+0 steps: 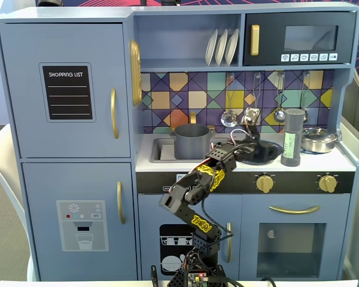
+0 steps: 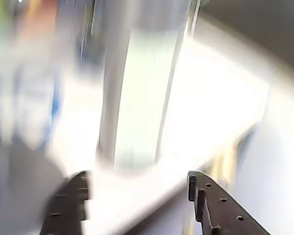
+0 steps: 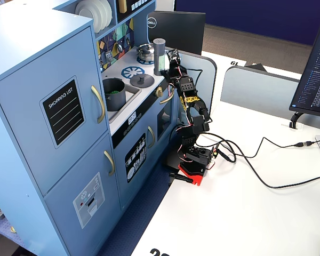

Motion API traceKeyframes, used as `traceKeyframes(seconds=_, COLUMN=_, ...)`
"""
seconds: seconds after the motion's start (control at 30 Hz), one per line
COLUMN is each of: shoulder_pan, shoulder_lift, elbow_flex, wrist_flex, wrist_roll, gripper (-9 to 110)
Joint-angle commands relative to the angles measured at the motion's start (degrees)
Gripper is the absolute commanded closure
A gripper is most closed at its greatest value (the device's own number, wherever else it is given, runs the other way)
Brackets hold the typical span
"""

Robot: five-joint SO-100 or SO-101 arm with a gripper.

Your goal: Put salt in the gray recipient

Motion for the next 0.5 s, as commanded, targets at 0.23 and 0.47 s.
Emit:
traceKeyframes(seconds=0.23, shoulder_pan=0.7, shoulder_lift=-9.4, elbow_flex=-4.9, wrist_flex=-23.3, wrist_roll=6.4, gripper=47)
traceKeyframes(seconds=0.47, shoulder_pan=1.1, shoulder_lift=-18.2, elbow_flex=-9.1, wrist_flex=-30.1, wrist_roll=7.3, gripper=39)
